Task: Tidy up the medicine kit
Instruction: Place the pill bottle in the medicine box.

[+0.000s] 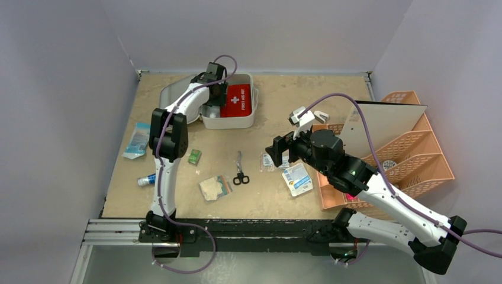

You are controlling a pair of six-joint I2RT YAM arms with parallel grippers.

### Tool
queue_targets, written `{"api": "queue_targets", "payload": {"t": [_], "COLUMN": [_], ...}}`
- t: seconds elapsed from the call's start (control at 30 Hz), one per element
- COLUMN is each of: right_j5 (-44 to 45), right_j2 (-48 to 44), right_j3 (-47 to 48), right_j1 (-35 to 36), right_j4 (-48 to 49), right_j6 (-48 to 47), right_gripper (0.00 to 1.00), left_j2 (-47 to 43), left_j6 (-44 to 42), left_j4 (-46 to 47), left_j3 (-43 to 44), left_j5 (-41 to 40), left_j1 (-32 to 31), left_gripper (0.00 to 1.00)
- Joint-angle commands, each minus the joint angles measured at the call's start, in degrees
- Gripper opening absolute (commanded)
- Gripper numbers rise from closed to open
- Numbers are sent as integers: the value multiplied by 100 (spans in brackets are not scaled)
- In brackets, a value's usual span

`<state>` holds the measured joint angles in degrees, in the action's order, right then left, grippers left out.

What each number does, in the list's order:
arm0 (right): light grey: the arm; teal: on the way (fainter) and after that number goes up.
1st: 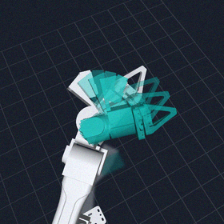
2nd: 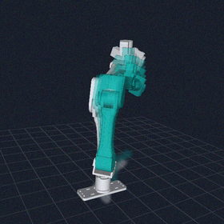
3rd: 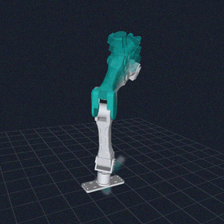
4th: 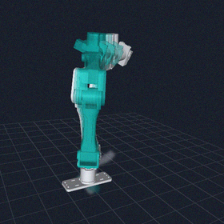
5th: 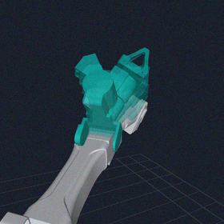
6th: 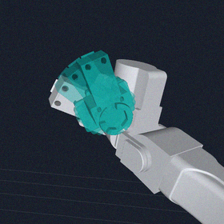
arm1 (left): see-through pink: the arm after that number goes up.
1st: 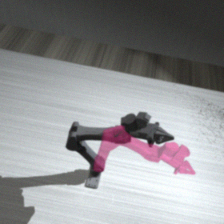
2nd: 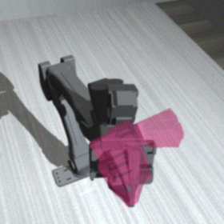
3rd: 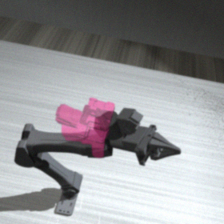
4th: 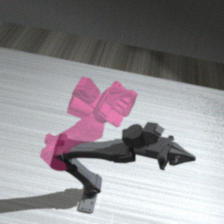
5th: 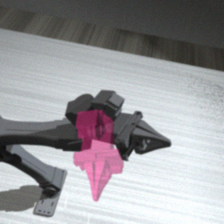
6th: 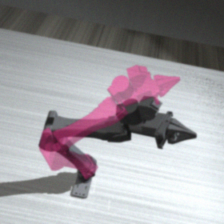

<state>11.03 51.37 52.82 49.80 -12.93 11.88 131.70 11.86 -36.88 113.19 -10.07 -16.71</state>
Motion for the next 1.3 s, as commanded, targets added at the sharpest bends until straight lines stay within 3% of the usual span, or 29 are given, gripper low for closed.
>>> {"api": "queue_targets", "payload": {"t": [0.0, 0.23, 0.53, 0.93, 1.2, 1.27], "right_j5": [110, 94, 109, 199, 117, 115], "right_j2": [-29, -48, -109, -128, -175, -154], "right_j3": [274, 216, 238, 188, 138, 142], "right_j1": [3, 4, 2, 5, 6, 5], "right_j4": [247, 312, 259, 362, 383, 397], "right_j6": [-75, -81, -114, 4, 82, 206], "right_gripper": [97, 97, 97, 97, 97, 97], "left_j2": [47, 42, 120, 199, 105, -60], "left_j6": [147, 61, 62, 168, 164, 90], "left_j4": [10, -37, 5, -203, -448, -525], "left_j3": [301, 360, 384, 650, 802, 802], "left_j5": [77, 72, 20, -58, 438, 663], "left_j1": [87, 106, 150, 299, 300, 291], "left_gripper": [52, 53, 43, 38, 51, 59]}}
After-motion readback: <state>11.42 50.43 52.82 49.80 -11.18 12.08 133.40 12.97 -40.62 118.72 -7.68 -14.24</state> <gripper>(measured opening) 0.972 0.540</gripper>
